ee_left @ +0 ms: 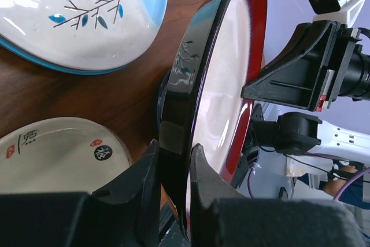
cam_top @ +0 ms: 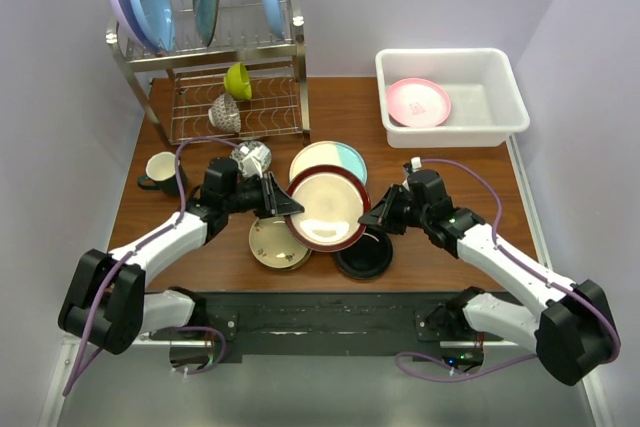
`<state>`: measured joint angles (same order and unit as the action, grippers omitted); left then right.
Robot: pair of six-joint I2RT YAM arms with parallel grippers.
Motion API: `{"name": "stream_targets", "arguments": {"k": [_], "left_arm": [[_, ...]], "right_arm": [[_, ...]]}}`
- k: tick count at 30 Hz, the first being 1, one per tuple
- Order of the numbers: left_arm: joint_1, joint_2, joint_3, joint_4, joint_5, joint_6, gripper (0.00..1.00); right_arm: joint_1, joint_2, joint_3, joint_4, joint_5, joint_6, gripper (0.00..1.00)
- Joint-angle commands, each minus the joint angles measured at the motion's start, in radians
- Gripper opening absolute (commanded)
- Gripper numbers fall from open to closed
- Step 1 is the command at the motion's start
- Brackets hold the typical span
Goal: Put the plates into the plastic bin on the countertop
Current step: Place the plate in the plastic bin.
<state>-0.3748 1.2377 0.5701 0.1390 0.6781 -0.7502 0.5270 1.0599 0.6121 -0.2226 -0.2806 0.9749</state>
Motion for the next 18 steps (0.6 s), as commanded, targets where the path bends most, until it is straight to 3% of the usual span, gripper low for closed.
{"name": "stream_targets", "arguments": {"k": [1,4,5,8,11,18], "left_arm": [[-0.021,-0.015,-0.016,0.060,-0.009,0.055,0.00],[-0.022,-0.029,-0.016,0.063,-0.003,0.055,0.00],[-0.021,-0.035,-0.013,0.066,0.001,0.055,0.00],[-0.021,-0.044,-0.012,0.073,0.008,0.052,0.00],[-0.023,-0.044,-0.010,0.079,0.018,0.046,0.00],[-0.022,-0.038,-0.016,0.128,0.058,0.018,0.00]], "right_arm": [[0.024,-0.044,0.005,0.245,-0.117,0.054,0.00],[0.024,-0.055,-0.047,0.328,-0.129,0.091,0.19],[0.022,-0.058,-0.069,0.342,-0.126,0.099,0.29],[0.024,-0.067,-0.089,0.358,-0.118,0.110,0.45],[0.024,-0.069,-0.100,0.365,-0.114,0.110,0.52],[0.024,-0.038,-0.124,0.420,-0.115,0.120,0.54]]}}
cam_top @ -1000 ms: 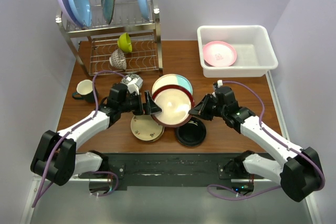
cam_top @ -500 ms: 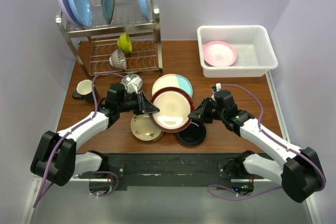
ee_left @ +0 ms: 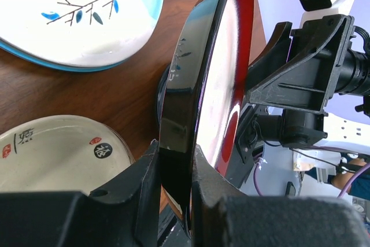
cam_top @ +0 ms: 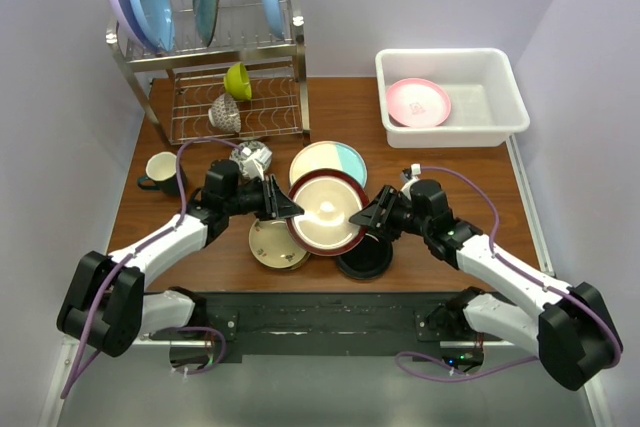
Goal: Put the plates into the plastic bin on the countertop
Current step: Place the plate in the plastic bin.
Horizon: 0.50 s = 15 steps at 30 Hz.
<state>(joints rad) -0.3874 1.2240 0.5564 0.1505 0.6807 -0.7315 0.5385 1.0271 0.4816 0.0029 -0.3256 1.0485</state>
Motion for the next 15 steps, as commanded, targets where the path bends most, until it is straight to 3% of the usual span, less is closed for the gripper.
{"name": "stream_targets", "arguments": {"k": [1,15], "left_arm": [[-0.008,-0.026,-0.001,0.118,0.062,-0.002,0.00],[-0.008,-0.095,-0.013,0.190,0.097,-0.045,0.00]], "right_arm": [[0.011,-0.001,0.005,0.201,-0.072,0.048,0.54],[0.011,-0.028,-0.051,0.192,-0.052,0.033,0.57]]}}
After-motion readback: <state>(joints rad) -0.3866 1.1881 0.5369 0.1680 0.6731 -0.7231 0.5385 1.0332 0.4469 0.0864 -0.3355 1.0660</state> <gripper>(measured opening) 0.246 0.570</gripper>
